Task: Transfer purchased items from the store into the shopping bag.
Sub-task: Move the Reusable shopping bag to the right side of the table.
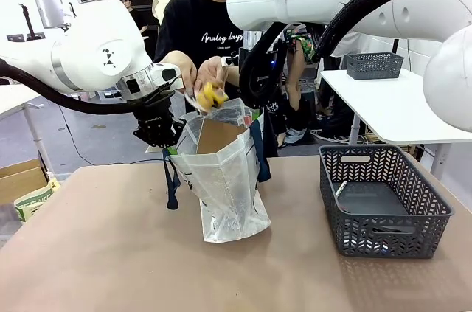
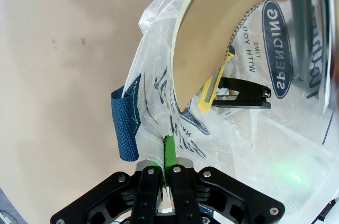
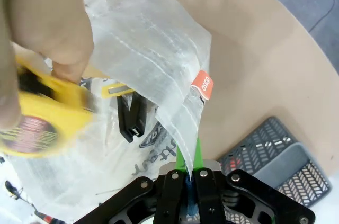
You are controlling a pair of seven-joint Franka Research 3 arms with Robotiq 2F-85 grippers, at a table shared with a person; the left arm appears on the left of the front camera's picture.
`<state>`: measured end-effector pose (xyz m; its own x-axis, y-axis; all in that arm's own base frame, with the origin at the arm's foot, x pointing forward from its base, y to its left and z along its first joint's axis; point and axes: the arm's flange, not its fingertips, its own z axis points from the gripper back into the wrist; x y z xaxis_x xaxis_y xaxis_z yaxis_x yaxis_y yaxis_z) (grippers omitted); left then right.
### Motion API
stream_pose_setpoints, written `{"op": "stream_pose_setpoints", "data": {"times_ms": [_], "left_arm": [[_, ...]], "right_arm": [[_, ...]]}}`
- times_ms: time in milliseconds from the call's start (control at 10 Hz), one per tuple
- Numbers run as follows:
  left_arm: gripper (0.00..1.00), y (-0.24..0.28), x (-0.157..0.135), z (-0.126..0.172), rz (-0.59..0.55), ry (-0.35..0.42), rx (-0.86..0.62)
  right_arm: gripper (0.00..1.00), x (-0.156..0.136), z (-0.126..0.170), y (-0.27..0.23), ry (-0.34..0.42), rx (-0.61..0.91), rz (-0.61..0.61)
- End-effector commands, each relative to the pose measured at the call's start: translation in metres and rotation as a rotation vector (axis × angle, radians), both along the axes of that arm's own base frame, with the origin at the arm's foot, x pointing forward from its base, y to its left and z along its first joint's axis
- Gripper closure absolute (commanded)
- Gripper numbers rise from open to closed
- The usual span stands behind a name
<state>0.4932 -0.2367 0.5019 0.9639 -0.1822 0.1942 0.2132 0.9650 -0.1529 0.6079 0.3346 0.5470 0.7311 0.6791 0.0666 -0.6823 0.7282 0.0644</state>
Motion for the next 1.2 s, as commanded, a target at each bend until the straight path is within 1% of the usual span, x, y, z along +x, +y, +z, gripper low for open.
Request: {"op": "stream_pose_setpoints", "data": {"times_ms": [0, 1100], "left_arm": [[1.00, 0.0004, 0.0001, 0.0009, -0.006, -0.001, -0.001], [1.00, 0.0004, 0.0001, 0.0009, -0.006, -0.001, -0.001]], "right_arm": [[1.00, -0.0007, 0.0014, 0.0005, -0.002, 0.001, 0.001], [1.00, -0.0007, 0.0014, 0.0005, -0.002, 0.001, 0.001]]}}
